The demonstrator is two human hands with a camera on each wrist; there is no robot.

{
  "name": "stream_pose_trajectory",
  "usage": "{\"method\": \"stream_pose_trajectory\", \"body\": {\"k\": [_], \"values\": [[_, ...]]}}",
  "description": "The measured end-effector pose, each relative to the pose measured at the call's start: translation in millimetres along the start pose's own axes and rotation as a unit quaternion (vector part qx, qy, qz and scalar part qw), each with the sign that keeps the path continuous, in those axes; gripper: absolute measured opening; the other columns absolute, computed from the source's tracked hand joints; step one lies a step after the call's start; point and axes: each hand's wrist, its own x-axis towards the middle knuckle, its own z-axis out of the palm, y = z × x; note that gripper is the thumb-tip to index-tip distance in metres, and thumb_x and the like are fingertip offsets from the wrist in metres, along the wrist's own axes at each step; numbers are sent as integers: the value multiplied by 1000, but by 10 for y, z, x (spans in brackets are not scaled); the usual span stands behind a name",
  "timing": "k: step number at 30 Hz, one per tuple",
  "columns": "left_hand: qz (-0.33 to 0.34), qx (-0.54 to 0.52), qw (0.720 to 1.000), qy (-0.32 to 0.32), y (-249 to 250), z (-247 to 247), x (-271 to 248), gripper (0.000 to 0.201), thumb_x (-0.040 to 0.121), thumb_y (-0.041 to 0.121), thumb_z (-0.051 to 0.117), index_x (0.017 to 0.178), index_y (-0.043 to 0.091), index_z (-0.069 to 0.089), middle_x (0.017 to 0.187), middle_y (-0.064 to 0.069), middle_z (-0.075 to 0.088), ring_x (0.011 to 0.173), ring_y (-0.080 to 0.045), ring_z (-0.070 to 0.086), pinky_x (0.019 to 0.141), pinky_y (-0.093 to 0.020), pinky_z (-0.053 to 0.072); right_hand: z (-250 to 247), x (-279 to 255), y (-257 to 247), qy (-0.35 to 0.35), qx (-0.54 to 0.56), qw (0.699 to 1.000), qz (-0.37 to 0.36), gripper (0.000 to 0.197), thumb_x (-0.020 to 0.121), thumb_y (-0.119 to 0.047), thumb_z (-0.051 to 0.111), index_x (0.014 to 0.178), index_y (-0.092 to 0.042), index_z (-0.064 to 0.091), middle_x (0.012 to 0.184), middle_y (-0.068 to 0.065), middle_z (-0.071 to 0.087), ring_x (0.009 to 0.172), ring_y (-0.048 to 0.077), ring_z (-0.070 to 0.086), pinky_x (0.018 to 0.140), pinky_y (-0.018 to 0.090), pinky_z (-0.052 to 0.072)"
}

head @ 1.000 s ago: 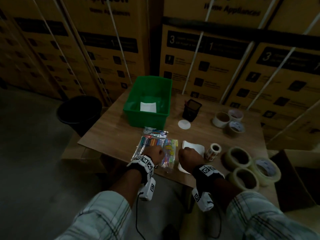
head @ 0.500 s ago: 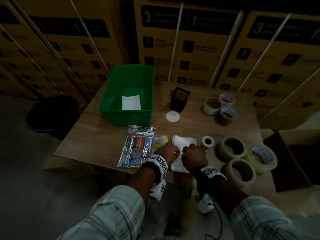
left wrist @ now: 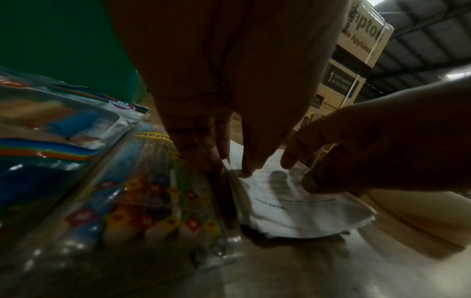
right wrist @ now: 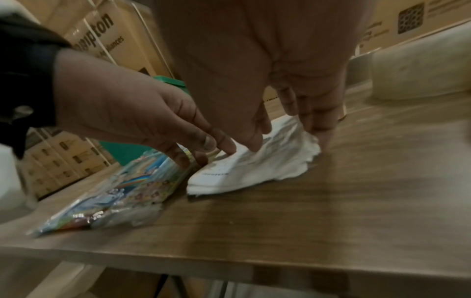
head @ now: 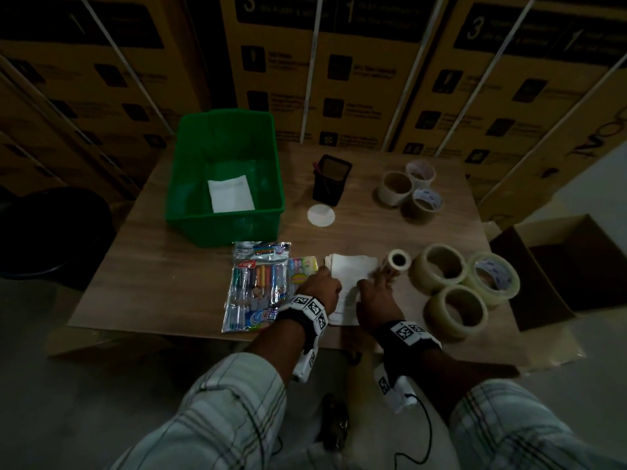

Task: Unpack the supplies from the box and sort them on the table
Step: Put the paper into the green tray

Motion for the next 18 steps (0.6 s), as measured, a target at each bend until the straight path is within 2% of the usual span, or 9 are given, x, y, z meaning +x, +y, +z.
{"method": "stream_pose_trajectory", "body": {"k": [2,5,8,11,14,18], "values": [[4,11,1000,-17,-33,18,1,18,90,10,51,94,10,69,105,-12,47,109,-35,56,91,-43,50,3,-3,-40,19,19,1000,-15,32,82,-3,49,114,-5,50,132,24,33,119,42,39,98,46,40],[-4,31,999,-12,-34,-30,-33,22,92,10,49,100,9,70,119,-14,46,106,-35,58,89,-41,51,-28,-16,-59,54,62,996,-38,40,78,4,51,118,-1,51,136,29,32,125,45,36,101,48,39],[-14,45,999,-12,-30,-9,-47,23,94,11,47,102,10,69,124,-13,44,105,-36,59,88,-41,49,-107,-46,-108,87,105,990,-37,45,78,8,49,123,0,48,139,30,29,126,46,36,101,48,39],[-17,36,999,-4,-21,11,-54,23,94,10,47,103,10,68,127,-12,44,106,-35,58,90,-42,50,-188,-37,-208,53,127,990,3,59,81,5,48,137,-3,34,145,28,21,134,43,26,107,46,32],[-16,35,999,-11,-37,3,-40,24,94,10,47,104,9,68,126,-14,44,108,-36,57,91,-42,50,-180,7,-252,48,151,987,36,67,83,0,52,143,-1,22,142,26,28,131,41,29,108,45,31],[-4,39,999,-4,-54,13,-42,21,91,9,51,102,7,69,123,-15,46,107,-37,57,88,-42,49,-128,45,-223,76,238,965,79,75,79,-5,58,143,2,20,142,27,31,130,45,34,104,50,38]]}}
